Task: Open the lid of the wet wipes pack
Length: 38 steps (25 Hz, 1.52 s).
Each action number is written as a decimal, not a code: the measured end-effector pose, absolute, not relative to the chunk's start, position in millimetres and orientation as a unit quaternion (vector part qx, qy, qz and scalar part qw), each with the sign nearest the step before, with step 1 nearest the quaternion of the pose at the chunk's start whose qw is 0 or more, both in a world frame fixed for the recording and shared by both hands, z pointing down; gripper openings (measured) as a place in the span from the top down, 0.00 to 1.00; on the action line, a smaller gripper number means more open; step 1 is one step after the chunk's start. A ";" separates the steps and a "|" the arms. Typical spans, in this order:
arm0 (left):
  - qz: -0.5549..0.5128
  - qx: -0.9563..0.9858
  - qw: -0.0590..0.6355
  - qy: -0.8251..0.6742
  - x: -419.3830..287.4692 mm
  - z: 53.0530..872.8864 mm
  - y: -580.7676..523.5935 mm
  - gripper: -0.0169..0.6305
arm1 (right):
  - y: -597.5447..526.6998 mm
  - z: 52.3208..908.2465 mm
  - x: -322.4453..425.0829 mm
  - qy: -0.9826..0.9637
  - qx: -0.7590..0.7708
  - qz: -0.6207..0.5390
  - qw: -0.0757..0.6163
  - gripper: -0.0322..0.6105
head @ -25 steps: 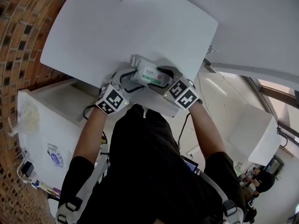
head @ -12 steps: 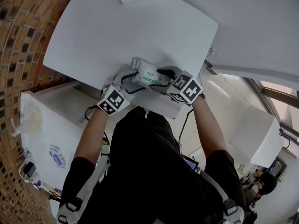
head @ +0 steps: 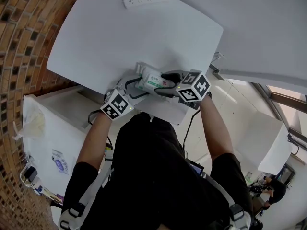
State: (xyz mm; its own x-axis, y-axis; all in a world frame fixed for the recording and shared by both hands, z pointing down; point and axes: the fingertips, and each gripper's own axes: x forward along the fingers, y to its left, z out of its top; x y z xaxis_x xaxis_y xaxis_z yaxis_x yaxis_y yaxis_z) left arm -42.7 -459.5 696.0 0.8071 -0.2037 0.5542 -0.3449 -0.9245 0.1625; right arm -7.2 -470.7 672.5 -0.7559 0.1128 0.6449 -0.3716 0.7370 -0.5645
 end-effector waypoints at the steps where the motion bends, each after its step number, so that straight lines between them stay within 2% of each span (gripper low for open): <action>1: 0.276 0.942 0.129 -0.145 -42.7 696.0 -459.6 0.52 | -471.4 671.1 -6.7 -0.867 0.072 0.364 0.333 0.48; 7: 0.277 0.942 0.130 -0.141 -43.8 696.5 -459.9 0.52 | -475.5 665.3 -5.2 -0.873 0.073 0.370 0.311 0.46; 18: 0.293 0.938 0.134 -0.127 -46.1 697.6 -459.7 0.53 | -499.2 642.4 4.8 -0.890 0.120 0.323 0.299 0.51; 24: 0.296 0.937 0.142 -0.117 -48.0 697.7 -459.1 0.53 | -526.2 631.1 18.9 -0.897 0.181 0.285 0.286 0.66; 35: 0.295 0.938 0.146 -0.112 -49.0 698.4 -461.7 0.54 | -552.6 652.8 41.6 -0.878 0.284 0.255 0.290 0.75; 38: 0.301 0.935 0.143 -0.120 -48.3 698.6 -461.4 0.54 | -559.5 660.3 53.2 -0.864 0.316 0.255 0.297 0.83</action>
State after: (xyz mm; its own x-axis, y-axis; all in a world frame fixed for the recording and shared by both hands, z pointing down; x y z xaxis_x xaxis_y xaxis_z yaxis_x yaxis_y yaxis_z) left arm -48.3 -461.4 698.6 0.7894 -0.1385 0.5981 -0.3109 -0.9302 0.1950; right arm 53.2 -559.5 660.3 -0.6239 -0.3960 0.6738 -0.6981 0.6700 -0.2526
